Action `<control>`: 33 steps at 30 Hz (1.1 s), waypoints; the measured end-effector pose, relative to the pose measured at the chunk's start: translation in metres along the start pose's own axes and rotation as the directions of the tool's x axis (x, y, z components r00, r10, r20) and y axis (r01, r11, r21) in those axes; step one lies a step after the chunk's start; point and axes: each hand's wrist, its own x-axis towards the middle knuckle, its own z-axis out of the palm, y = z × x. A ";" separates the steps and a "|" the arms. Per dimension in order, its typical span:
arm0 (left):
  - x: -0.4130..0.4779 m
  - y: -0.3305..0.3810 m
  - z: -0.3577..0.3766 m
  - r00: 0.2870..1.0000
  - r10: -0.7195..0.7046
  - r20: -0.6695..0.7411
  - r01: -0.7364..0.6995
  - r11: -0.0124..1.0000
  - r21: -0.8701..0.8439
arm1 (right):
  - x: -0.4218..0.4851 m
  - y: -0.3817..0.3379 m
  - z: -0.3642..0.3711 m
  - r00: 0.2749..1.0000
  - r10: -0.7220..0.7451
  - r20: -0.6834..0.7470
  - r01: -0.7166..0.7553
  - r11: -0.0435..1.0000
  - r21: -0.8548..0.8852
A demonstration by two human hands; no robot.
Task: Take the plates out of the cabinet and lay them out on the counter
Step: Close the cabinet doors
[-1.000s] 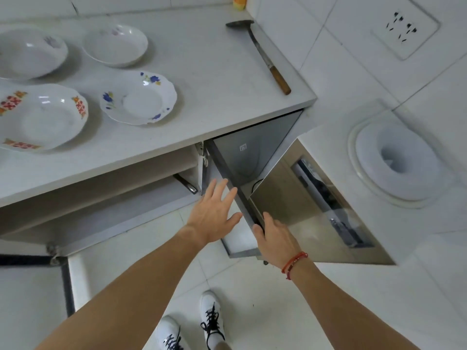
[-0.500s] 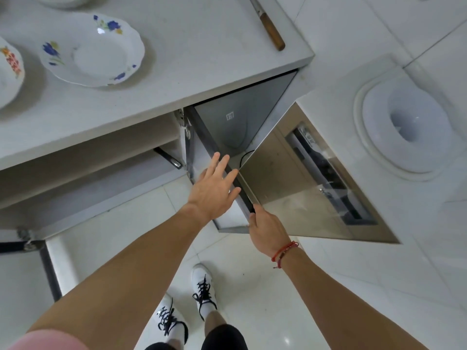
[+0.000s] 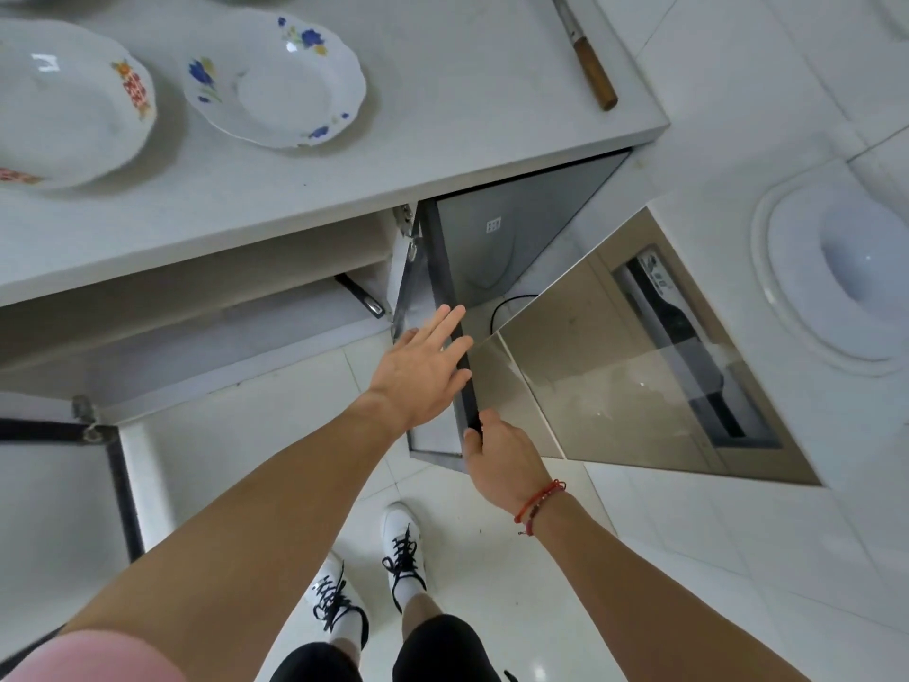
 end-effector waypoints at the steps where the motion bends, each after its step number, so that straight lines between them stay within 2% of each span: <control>1: -0.003 -0.004 -0.001 1.000 0.006 0.001 -0.006 1.000 0.003 | -0.002 -0.005 0.003 1.000 -0.020 0.001 0.020 1.000 0.008; 4: -0.014 -0.017 -0.007 1.000 0.005 0.006 -0.005 1.000 -0.006 | -0.004 -0.020 0.015 0.998 -0.057 0.041 0.054 0.996 0.074; 7: -0.025 -0.031 -0.017 1.000 0.011 0.026 -0.009 0.998 -0.058 | 0.001 -0.039 0.029 0.995 -0.015 0.099 -0.006 0.977 0.213; 10: -0.039 -0.046 -0.032 0.999 -0.007 0.049 0.013 0.992 -0.127 | 0.010 -0.064 0.043 0.983 0.028 0.183 -0.104 0.901 0.420; 14: -0.057 -0.069 -0.040 0.991 -0.114 0.064 0.122 0.980 -0.160 | 0.015 -0.103 0.058 0.951 -0.002 0.308 -0.180 0.809 0.560; 17: -0.070 -0.091 -0.041 0.982 -0.180 0.054 0.187 0.965 -0.183 | 0.016 -0.135 0.068 0.933 -0.062 0.355 -0.182 0.770 0.612; 22: -0.090 -0.116 -0.051 0.948 -0.310 0.067 0.317 0.929 -0.192 | 0.030 -0.181 0.084 0.933 -0.094 0.348 -0.177 0.723 0.668; 28: -0.114 -0.137 -0.058 0.894 -0.443 0.063 0.442 0.853 -0.276 | 0.040 -0.200 0.096 0.944 -0.037 0.326 -0.213 0.688 0.694; 33: -0.157 -0.156 -0.052 0.829 -0.559 -0.019 0.516 0.779 -0.357 | 0.036 -0.205 0.099 0.946 -0.025 0.324 -0.231 0.651 0.723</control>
